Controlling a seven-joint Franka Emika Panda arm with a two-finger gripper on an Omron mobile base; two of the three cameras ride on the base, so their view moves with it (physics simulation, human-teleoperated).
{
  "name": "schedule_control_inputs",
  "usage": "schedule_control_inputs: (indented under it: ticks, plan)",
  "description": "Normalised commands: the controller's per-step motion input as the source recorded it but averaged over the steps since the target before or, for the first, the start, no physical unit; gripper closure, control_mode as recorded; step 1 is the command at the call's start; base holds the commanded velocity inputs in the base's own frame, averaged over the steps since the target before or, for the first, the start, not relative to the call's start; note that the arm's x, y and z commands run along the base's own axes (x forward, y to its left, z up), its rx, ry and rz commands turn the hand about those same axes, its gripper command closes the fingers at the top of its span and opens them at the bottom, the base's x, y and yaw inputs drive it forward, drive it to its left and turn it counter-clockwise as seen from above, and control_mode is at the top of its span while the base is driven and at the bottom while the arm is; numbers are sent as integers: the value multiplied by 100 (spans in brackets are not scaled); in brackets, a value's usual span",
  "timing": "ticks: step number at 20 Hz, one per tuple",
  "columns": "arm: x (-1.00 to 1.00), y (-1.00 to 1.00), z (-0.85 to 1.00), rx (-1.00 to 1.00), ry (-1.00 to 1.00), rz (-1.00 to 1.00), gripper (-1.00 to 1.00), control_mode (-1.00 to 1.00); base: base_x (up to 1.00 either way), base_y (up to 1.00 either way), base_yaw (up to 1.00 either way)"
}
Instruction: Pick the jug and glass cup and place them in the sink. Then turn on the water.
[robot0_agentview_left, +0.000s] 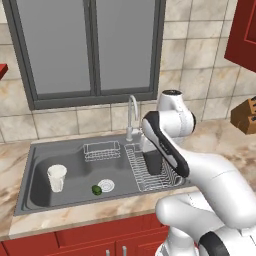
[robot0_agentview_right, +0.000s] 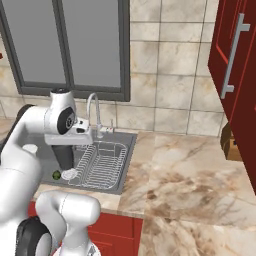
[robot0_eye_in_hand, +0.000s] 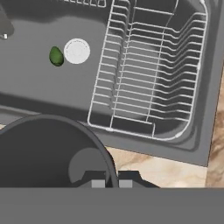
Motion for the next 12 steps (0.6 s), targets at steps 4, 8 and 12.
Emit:
schedule_control_inputs:
  ticks: [4, 8, 12]
  plan:
    - [6, 84, -5, 0, 0, 5, 100, -100, 0, 0, 0]
    - [13, 75, -4, 4, 0, 3, 100, -100, 0, 0, 0]
    - [16, 59, -12, 9, 0, 4, 100, -100, 0, 0, 0]
